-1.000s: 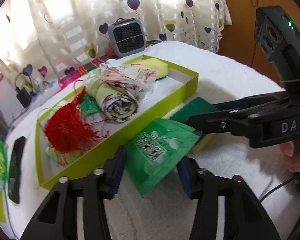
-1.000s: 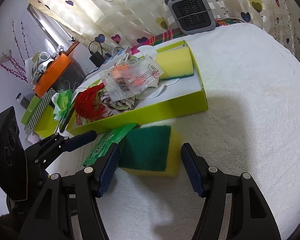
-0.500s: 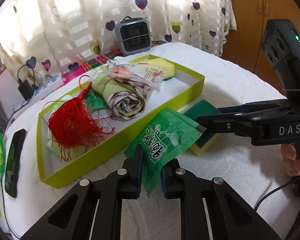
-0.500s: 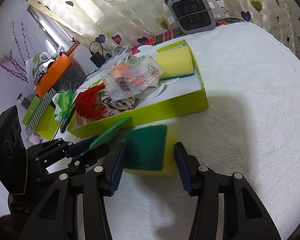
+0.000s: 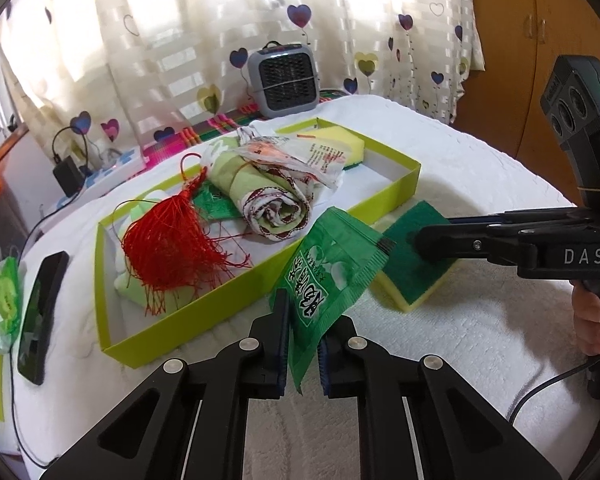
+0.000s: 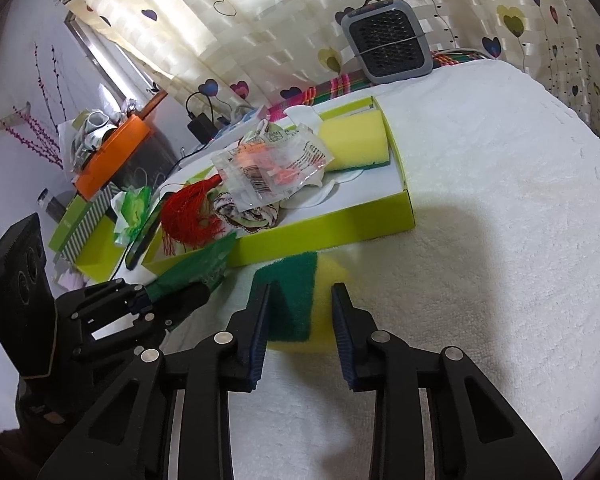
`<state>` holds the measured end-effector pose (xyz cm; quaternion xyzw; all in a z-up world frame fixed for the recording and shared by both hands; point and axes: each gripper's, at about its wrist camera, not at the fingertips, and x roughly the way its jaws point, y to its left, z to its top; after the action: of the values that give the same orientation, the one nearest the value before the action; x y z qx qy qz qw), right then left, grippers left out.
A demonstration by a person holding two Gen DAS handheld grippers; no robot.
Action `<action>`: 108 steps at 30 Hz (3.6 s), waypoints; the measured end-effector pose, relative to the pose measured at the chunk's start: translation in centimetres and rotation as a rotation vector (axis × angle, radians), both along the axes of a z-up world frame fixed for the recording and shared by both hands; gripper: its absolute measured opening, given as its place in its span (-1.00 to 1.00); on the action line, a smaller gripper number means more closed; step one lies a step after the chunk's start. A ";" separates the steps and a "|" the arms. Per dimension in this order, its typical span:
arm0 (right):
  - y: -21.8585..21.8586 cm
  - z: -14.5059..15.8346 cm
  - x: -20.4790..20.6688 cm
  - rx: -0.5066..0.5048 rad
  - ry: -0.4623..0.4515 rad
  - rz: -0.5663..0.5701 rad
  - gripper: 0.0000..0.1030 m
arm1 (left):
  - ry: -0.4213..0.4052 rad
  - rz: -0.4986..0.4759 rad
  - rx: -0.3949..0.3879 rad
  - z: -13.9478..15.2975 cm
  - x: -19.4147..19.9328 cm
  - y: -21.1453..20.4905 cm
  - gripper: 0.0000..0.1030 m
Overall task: Organize soft objects
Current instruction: 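Close the left tool on the green printed packet while the right tool grasps the scrub sponge, then carry the green packet with the left tool while the right tool carries the scrub sponge to the box, then lower the green packet and scrub sponge into the box lid and open both tools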
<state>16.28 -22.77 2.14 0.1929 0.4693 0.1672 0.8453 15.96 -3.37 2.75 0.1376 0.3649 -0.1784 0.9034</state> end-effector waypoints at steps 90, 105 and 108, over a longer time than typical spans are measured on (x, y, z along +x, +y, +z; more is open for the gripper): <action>-0.7 1.2 8.5 -0.057 -0.017 -0.006 -0.43 | -0.003 0.145 -0.082 3.4 9.9 5.4 -0.87; -0.4 0.5 7.9 -0.181 -0.047 -0.009 -0.35 | 0.057 0.152 -0.119 1.6 10.4 5.1 -0.47; -0.6 0.5 7.9 -0.161 -0.047 -0.014 -0.35 | 0.059 0.150 -0.123 1.6 10.3 5.0 -0.42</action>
<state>24.21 -23.38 2.65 0.1235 0.4597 0.1273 0.8702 26.24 1.63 4.36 0.0487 0.3892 -0.1363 0.9097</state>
